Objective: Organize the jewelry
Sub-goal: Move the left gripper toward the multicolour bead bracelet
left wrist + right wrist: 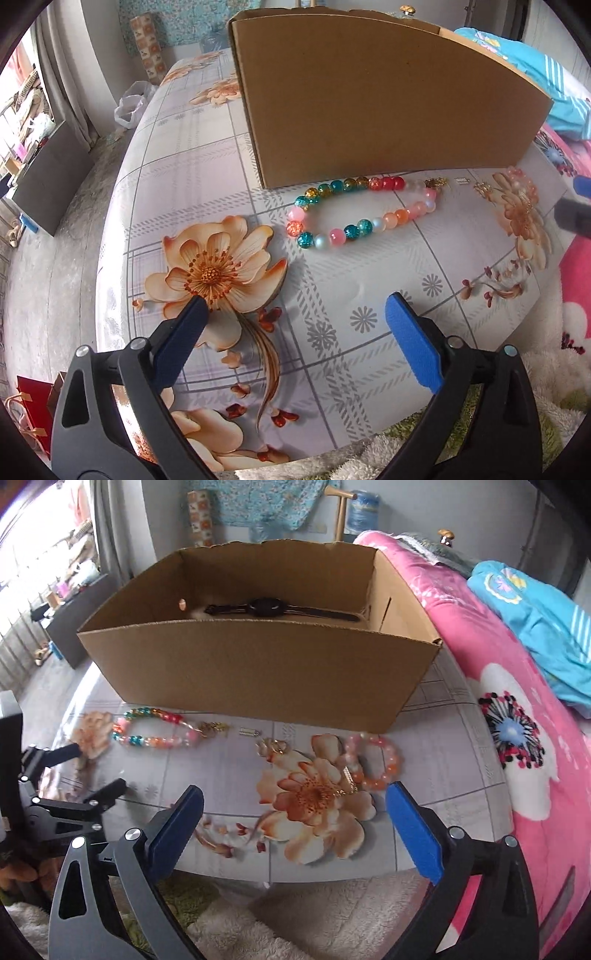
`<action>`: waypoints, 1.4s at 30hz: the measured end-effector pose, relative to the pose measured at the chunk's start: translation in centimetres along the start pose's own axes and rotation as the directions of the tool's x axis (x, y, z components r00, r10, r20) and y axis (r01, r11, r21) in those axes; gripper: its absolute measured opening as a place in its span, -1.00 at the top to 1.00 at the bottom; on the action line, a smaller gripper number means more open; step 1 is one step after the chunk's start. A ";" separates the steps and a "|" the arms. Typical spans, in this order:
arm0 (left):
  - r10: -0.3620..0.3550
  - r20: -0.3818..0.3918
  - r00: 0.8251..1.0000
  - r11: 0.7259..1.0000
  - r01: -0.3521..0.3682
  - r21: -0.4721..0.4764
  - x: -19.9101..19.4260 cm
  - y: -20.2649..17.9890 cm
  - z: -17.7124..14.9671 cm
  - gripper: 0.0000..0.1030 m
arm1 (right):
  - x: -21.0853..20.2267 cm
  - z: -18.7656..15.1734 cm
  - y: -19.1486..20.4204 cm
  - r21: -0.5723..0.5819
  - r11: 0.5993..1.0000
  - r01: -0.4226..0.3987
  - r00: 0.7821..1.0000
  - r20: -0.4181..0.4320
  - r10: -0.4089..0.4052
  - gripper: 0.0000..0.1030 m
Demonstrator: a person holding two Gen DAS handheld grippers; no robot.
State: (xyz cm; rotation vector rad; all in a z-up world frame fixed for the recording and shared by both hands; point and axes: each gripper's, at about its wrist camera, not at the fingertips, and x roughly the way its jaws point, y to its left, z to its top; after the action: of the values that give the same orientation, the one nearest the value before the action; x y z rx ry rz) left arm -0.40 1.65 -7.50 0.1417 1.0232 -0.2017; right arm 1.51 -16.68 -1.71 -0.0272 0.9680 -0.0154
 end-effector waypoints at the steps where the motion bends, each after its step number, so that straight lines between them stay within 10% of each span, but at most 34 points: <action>1: -0.009 -0.001 1.000 1.000 0.009 -0.008 0.0 0.2 -0.1 -0.84 | -0.2 -0.2 0.2 -0.008 1.000 0.027 1.000 0.014 -0.027 -0.87; 11: -0.016 -0.005 1.000 1.000 0.016 -0.012 0.3 0.7 0.5 -0.86 | -1.5 -0.2 2.0 -0.061 0.996 0.067 0.970 0.238 -0.051 -0.87; 22: -0.058 0.075 0.995 0.994 0.064 -0.091 -1.0 2.3 3.2 -0.86 | 0.7 0.3 3.1 -0.068 0.996 -0.052 0.973 0.221 0.066 -0.87; 29: 0.038 0.047 0.998 0.997 -0.035 -0.067 1.9 1.3 6.0 -0.86 | 1.3 0.7 2.9 -0.047 0.996 -0.073 0.975 0.206 0.081 -0.87; 42: 0.036 0.037 0.999 0.999 -0.036 -0.011 1.0 0.2 2.8 -0.86 | 0.8 0.3 3.5 -0.067 0.994 -0.086 0.971 0.218 0.099 -0.87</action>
State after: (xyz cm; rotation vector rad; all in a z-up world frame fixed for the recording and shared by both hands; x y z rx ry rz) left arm 2.42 1.15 -6.90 0.1467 0.9841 -0.1655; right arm 2.26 -13.17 -2.29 -0.0358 0.7456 0.0995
